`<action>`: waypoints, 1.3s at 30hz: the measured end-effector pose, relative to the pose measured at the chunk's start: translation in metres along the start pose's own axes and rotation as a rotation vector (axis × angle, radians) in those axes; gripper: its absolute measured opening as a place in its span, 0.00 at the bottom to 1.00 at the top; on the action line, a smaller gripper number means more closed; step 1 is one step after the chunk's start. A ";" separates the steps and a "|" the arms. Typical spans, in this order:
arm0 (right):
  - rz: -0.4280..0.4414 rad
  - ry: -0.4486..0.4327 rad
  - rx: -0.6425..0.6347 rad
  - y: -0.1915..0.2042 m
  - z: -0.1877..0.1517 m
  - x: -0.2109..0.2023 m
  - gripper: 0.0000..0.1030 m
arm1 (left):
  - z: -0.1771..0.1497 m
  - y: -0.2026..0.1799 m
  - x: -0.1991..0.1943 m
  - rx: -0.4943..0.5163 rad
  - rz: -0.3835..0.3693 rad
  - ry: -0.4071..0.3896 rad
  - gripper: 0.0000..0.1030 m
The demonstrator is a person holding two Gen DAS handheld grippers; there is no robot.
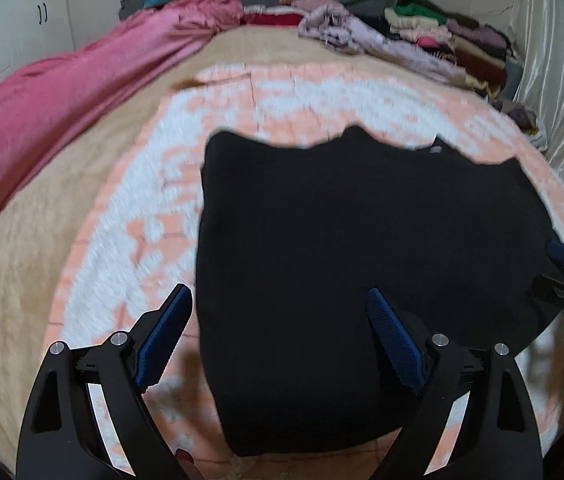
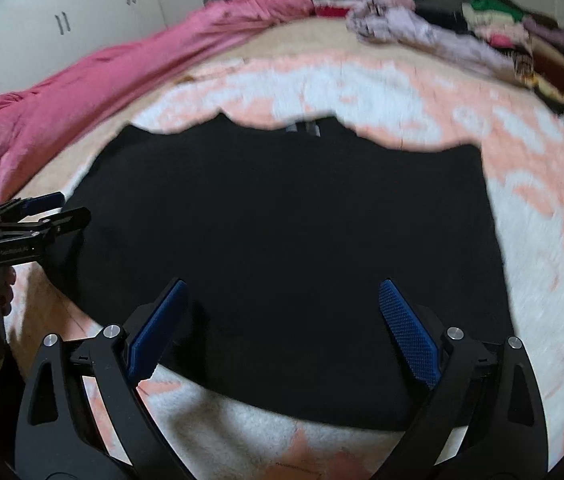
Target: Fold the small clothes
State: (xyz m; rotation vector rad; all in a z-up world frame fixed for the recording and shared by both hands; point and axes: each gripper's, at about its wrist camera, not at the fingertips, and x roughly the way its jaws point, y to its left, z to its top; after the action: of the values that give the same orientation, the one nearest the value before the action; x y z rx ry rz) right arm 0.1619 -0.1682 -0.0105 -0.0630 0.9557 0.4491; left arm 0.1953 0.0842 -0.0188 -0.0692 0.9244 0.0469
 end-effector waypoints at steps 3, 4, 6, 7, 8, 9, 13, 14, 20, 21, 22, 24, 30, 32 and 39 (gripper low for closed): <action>-0.026 -0.007 -0.031 0.006 -0.001 0.000 0.87 | -0.001 0.004 0.004 -0.022 -0.016 0.011 0.87; -0.027 -0.015 -0.034 0.008 -0.001 -0.001 0.87 | -0.001 0.005 0.002 -0.024 -0.019 0.007 0.87; -0.027 -0.037 -0.037 0.010 -0.001 -0.006 0.87 | 0.000 0.006 0.000 -0.028 -0.024 0.000 0.87; -0.025 -0.046 -0.039 0.013 -0.001 -0.009 0.87 | 0.001 0.006 -0.001 -0.029 -0.027 -0.002 0.87; -0.023 -0.053 -0.043 0.014 -0.001 -0.011 0.88 | 0.001 0.005 -0.002 -0.029 -0.032 -0.003 0.87; -0.022 -0.065 -0.052 0.017 -0.001 -0.014 0.88 | 0.001 0.004 -0.003 -0.027 -0.035 -0.004 0.87; -0.010 -0.118 -0.096 0.035 -0.002 -0.027 0.90 | 0.003 0.002 -0.007 -0.021 -0.039 -0.012 0.92; -0.006 -0.125 -0.100 0.037 -0.001 -0.029 0.91 | 0.004 0.002 -0.008 -0.023 -0.042 -0.015 0.92; 0.024 -0.183 -0.146 0.060 -0.004 -0.043 0.91 | 0.009 0.008 -0.015 -0.036 -0.049 -0.036 0.93; 0.024 -0.193 -0.158 0.065 -0.005 -0.045 0.91 | 0.009 0.009 -0.016 -0.038 -0.050 -0.038 0.93; 0.023 -0.201 -0.166 0.068 -0.006 -0.047 0.91 | 0.011 0.010 -0.017 -0.040 -0.051 -0.042 0.94; 0.020 -0.217 -0.188 0.077 -0.008 -0.050 0.91 | 0.012 0.012 -0.018 -0.045 -0.050 -0.048 0.94; 0.001 -0.233 -0.246 0.097 -0.016 -0.052 0.91 | 0.015 0.022 -0.023 -0.075 -0.047 -0.061 0.95; -0.003 -0.237 -0.259 0.103 -0.018 -0.052 0.91 | 0.016 0.024 -0.025 -0.081 -0.046 -0.066 0.95; 0.001 -0.228 -0.313 0.124 -0.023 -0.047 0.91 | 0.022 0.034 -0.030 -0.091 -0.020 -0.088 0.95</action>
State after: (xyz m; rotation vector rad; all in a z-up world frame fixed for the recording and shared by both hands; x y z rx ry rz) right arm 0.0718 -0.0769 0.0316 -0.2885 0.6562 0.5910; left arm 0.1921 0.1193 0.0168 -0.1595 0.8335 0.0728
